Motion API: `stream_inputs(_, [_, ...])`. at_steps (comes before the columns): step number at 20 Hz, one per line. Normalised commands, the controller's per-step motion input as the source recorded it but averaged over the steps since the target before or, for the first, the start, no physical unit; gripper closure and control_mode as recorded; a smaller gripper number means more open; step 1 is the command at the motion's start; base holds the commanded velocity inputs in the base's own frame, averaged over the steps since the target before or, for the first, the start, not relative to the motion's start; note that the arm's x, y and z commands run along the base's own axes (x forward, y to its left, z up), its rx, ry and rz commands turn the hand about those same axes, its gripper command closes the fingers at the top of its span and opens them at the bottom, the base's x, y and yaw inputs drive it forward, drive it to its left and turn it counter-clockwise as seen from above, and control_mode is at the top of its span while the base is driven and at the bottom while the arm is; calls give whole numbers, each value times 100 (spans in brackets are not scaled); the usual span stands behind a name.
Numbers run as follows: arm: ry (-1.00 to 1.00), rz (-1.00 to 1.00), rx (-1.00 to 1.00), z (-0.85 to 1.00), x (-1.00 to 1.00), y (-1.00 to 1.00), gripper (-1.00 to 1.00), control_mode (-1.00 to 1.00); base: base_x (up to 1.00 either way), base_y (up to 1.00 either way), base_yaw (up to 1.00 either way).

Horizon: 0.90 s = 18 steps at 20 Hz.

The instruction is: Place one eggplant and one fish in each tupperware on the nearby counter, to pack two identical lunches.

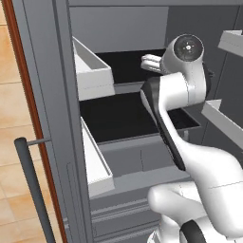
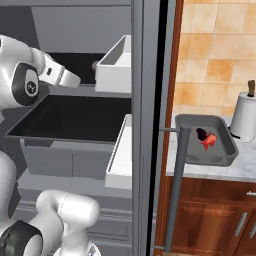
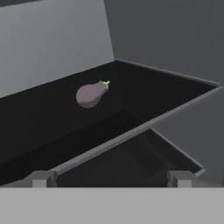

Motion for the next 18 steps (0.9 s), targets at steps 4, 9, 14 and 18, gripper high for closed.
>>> stream_inputs(4, [15, -1, 0, -3, 55, 0, -100, -100, 0, 0, 0])
stream_inputs(9, [7, -2, 0, 0, 66, 0, -100, -100, 0, 0, 0])
stream_inputs(14, [4, -3, 0, 0, 71, 0, -100, -100, 0, 0, 0])
stream_inputs(18, [3, -2, 0, -2, 67, 0, -100, -100, 0, 0, 0])
